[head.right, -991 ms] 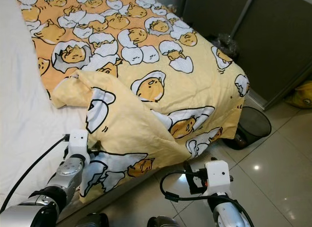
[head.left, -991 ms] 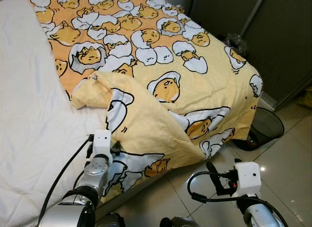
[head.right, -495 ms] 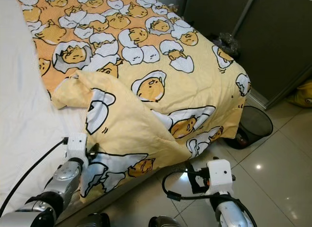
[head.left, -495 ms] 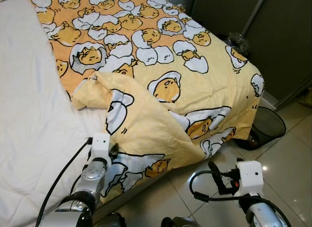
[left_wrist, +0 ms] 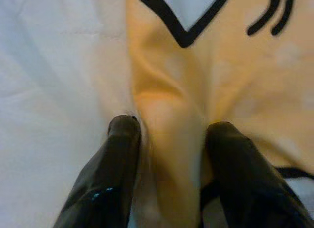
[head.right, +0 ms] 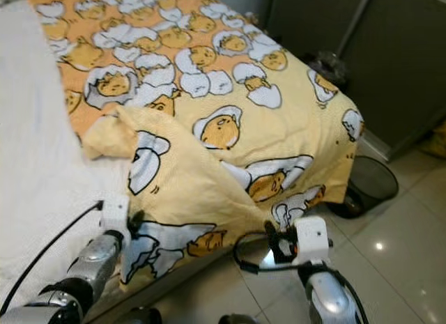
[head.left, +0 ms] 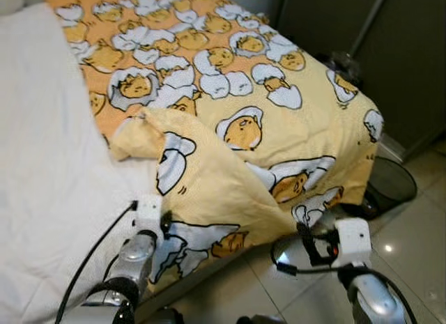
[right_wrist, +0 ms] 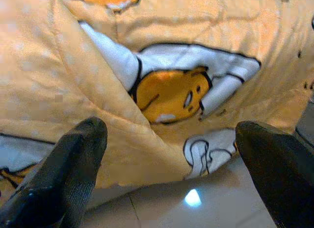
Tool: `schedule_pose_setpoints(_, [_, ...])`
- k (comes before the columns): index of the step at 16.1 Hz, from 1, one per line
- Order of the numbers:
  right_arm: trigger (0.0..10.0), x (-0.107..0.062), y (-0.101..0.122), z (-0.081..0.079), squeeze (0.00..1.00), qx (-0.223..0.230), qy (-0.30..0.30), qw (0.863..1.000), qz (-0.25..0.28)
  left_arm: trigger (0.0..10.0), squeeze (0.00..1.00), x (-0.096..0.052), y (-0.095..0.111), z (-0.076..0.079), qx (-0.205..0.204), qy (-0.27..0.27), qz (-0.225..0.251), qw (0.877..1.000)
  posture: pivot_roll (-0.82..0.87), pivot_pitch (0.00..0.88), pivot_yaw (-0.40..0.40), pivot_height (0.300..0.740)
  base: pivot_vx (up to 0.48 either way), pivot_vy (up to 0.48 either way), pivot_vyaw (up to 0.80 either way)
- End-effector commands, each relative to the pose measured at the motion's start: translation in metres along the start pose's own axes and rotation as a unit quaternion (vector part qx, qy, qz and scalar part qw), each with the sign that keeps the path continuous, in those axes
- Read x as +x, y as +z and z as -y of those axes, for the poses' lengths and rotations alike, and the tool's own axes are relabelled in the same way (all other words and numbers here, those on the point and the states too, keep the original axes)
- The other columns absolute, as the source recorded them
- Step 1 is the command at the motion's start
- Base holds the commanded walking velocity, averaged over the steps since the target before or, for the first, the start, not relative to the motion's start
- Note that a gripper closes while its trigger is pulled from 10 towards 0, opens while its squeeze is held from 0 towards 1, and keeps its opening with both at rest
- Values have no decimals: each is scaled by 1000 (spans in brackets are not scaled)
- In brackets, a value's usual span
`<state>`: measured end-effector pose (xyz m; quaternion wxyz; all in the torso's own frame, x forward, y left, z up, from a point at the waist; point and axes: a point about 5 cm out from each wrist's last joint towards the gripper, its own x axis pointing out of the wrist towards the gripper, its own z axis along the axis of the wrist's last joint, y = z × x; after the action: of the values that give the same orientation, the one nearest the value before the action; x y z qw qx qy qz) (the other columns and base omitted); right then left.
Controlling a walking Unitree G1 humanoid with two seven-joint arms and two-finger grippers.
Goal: Clean up the room
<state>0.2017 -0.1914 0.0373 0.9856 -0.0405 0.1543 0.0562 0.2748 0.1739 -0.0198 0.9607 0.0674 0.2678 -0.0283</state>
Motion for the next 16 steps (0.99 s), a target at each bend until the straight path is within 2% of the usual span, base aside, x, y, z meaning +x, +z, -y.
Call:
schedule_pose_setpoints(1, [10000, 1, -1, 5, 0, 0, -6, 1000, -1, 0, 0, -6, -23, 14, 13, -37, -46, 998, -113, 0, -61, 740, 0, 0, 0])
schedule_pose_setpoints(4, [10000, 8, -2, 7, 0, 0, -7, 1000, 2, 0, 0, -12, -32, 15, 27, -53, -43, 997, -87, 0, -56, 740, 0, 0, 0])
schedule_pose_setpoints(6, [10000, 9, -7, 5, 0, 1, -4, 1000, -3, 0, 0, -17, -35, 24, 24, -89, -17, 996, -70, 0, -58, 740, 0, 0, 0])
schedule_pose_setpoints(13, [10000, 18, -8, 4, 0, -2, 4, 1000, -3, 0, 0, -12, -18, 38, 17, -119, 22, 992, -69, 0, -68, 740, 0, 0, 0])
schedule_pose_setpoints(16, [10000, 17, -12, 5, 0, -3, 3, 1000, -6, 0, 0, -14, -19, 44, 29, -142, 27, 989, -61, 0, -60, 740, 0, 0, 0])
